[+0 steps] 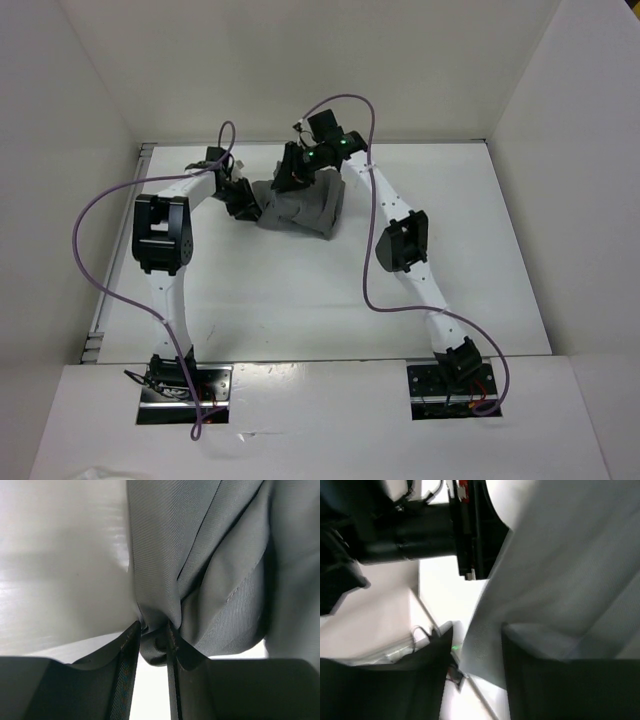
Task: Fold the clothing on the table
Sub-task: Fold the skirt
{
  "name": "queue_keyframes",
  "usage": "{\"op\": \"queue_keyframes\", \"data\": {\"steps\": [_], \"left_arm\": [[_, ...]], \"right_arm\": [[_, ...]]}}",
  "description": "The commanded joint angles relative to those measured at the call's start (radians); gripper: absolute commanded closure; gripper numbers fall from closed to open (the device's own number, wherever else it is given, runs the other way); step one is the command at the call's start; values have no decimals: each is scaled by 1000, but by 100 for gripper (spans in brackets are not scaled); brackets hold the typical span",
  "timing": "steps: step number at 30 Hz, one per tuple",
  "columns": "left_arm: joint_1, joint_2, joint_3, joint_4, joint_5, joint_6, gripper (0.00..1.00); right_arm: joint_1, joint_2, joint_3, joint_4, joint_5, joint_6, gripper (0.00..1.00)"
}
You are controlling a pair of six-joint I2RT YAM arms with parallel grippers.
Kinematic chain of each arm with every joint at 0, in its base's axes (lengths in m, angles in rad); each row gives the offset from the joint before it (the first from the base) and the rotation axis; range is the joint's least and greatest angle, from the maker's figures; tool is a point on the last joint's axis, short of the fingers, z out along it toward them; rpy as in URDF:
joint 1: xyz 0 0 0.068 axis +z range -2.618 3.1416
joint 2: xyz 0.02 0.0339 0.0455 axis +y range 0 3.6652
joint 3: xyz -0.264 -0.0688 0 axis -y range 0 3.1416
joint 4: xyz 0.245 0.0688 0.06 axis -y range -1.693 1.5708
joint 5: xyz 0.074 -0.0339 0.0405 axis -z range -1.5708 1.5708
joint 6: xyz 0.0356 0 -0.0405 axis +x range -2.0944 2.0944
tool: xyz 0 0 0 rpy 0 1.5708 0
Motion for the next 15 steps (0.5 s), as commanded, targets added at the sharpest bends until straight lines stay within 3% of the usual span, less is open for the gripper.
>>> {"op": "queue_keyframes", "data": {"steps": [1,6,9,11,14,15], "left_arm": [[-2,-49,-22,-25,17,10,65],[21,-121,-1,-66,4,28,65],[43,-185,31,-102,-43,45,64],[32,-242,59,-134,-71,60,64],[-6,-294,116,-163,-17,94,58],[-35,-312,125,-163,1,94,52]], "right_arm": [[27,71,100,-6,-129,6,45],[39,24,293,-43,-53,-25,36],[9,-112,294,-142,200,-36,34],[-19,-203,294,-234,473,-36,34],[-77,-296,216,-308,739,0,34],[-91,-313,194,-326,802,13,34]]}}
